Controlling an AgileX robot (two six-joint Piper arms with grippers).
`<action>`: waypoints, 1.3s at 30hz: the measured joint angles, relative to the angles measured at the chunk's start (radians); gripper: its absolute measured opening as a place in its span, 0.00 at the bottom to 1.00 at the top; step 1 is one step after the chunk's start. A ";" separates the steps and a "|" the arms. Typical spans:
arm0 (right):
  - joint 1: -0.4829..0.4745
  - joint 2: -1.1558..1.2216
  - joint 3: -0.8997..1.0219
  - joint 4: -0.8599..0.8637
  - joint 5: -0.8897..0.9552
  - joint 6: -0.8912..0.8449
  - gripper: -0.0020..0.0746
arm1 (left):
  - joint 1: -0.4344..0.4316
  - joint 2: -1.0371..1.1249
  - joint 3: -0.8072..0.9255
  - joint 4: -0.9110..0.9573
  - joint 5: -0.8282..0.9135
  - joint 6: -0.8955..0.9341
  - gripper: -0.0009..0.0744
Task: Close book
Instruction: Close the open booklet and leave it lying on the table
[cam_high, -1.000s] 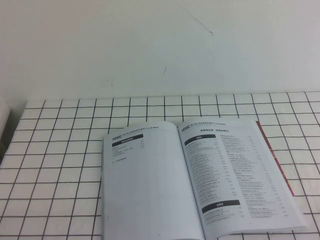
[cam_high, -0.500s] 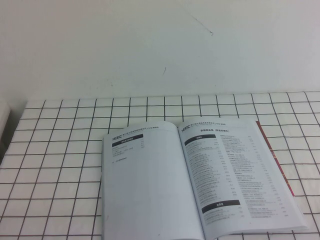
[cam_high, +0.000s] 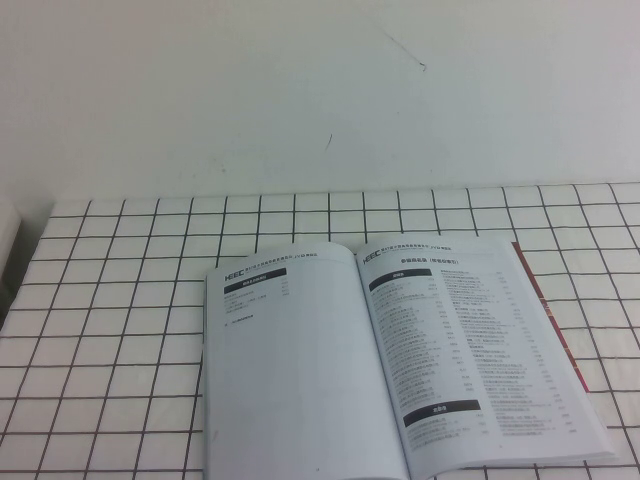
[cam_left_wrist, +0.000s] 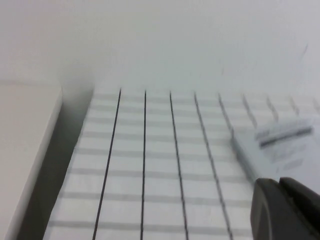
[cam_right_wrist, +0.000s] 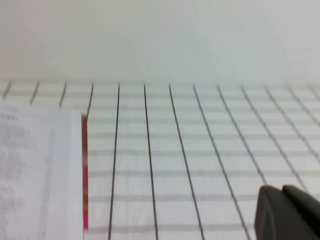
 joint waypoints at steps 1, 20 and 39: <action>0.000 0.000 0.000 0.000 -0.044 0.000 0.02 | 0.000 0.000 0.000 -0.016 -0.044 -0.004 0.01; 0.000 0.000 0.000 0.002 -0.715 0.011 0.02 | 0.000 -0.002 0.000 -0.176 -0.920 -0.059 0.01; 0.000 0.138 -0.724 0.074 -0.484 0.271 0.02 | 0.000 0.099 -0.846 0.152 -0.287 -0.119 0.01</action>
